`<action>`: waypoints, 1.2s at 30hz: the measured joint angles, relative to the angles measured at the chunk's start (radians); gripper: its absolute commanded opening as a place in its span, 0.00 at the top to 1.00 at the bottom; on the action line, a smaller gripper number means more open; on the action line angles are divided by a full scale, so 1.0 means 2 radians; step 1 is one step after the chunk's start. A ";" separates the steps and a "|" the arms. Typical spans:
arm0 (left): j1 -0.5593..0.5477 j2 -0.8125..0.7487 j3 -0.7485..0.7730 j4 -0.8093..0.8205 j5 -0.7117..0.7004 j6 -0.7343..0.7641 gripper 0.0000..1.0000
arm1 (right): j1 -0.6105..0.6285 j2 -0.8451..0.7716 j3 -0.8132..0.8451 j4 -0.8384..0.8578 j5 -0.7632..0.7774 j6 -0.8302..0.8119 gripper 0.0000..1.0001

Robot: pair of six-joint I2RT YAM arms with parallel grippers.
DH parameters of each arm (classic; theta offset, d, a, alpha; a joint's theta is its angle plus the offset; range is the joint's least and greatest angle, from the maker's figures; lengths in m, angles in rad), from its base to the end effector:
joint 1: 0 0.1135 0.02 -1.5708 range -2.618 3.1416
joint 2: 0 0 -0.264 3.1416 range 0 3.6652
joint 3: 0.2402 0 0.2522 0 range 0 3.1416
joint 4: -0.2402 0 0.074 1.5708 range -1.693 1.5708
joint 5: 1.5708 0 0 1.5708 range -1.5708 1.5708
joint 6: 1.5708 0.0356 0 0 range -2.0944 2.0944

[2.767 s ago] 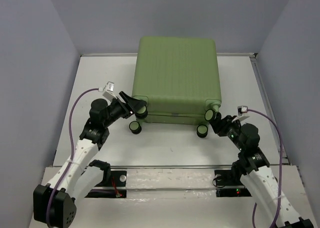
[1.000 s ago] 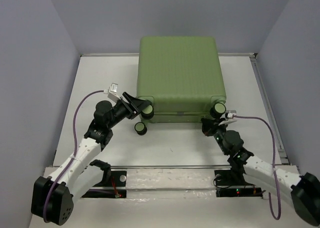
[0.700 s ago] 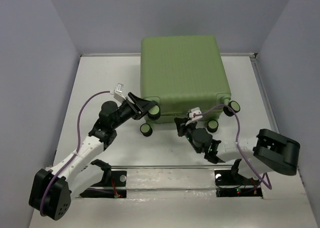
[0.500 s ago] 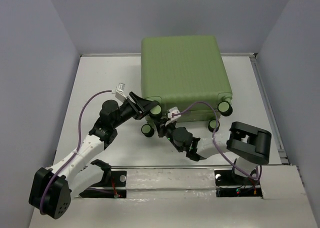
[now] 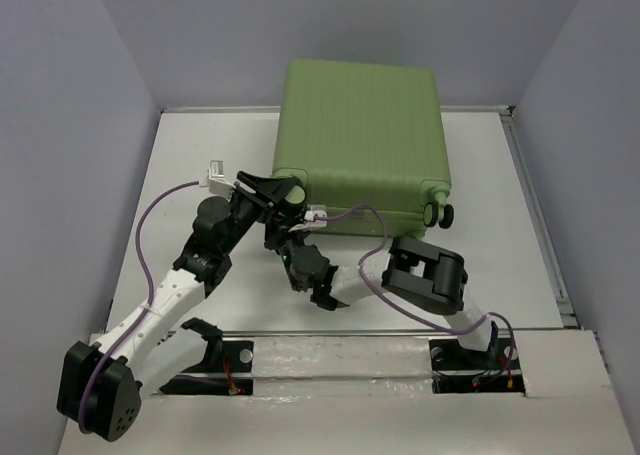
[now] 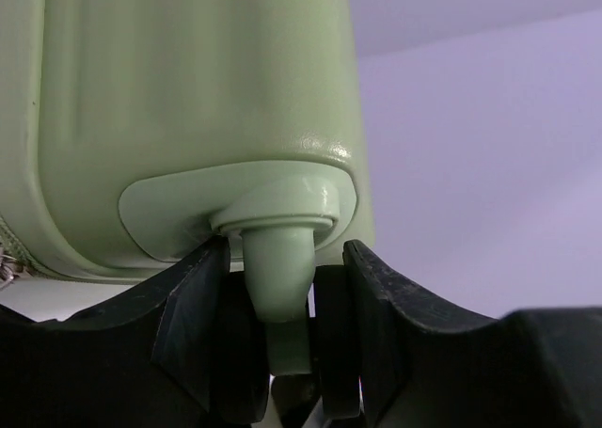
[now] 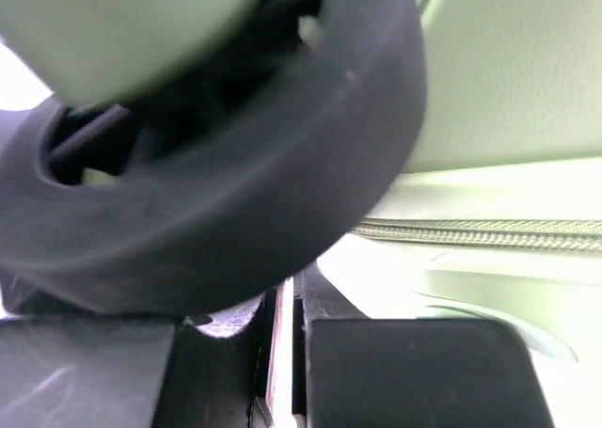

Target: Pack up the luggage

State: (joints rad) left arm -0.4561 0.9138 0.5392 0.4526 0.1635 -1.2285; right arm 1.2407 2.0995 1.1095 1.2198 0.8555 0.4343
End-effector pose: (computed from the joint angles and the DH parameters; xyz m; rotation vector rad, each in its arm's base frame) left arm 0.1927 -0.1010 0.2973 -0.4939 1.6089 -1.4440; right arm 0.1656 0.4005 0.1918 0.1739 1.4603 0.8054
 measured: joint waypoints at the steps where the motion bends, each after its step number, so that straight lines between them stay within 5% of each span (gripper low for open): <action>1: -0.003 -0.008 -0.006 0.005 -0.020 -0.010 0.94 | 0.002 0.009 0.014 0.000 0.012 0.006 0.93; 4: -0.014 -0.037 -0.029 0.012 -0.048 -0.028 0.94 | 0.013 0.029 0.037 0.008 0.035 0.032 0.87; 6: -0.027 -0.069 -0.051 0.011 -0.044 -0.039 0.94 | 0.019 0.030 0.027 0.010 0.037 0.051 0.67; 7: -0.035 -0.084 -0.064 0.014 -0.040 -0.043 0.94 | 0.020 0.022 0.004 0.014 0.026 0.063 0.51; 11: -0.059 -0.095 -0.091 0.021 0.000 -0.059 0.94 | 0.033 -0.051 -0.139 0.018 -0.022 0.069 0.21; 14: -0.076 -0.092 -0.108 0.048 0.030 -0.069 0.94 | 0.046 -0.149 -0.241 0.008 -0.049 0.073 0.11; 18: -0.080 -0.089 -0.140 0.103 0.051 -0.077 0.93 | 0.046 -0.324 -0.290 -0.162 -0.083 0.123 0.07; 24: -0.080 -0.070 -0.155 0.146 0.062 -0.082 0.85 | 0.040 -0.460 -0.290 -0.367 -0.126 0.174 0.05; 29: -0.080 -0.058 -0.156 0.161 0.064 -0.082 0.81 | 0.040 -0.494 -0.280 -0.478 -0.134 0.157 0.02; 36: -0.080 -0.056 -0.169 0.184 0.064 -0.083 0.81 | 0.030 -0.467 -0.187 -0.528 -0.143 0.080 0.01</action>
State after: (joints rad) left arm -0.6151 0.8013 0.2005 0.8204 0.2920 -1.3941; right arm 1.2999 1.1664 0.7361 0.1646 0.5686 0.5941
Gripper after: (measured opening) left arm 0.574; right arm 0.982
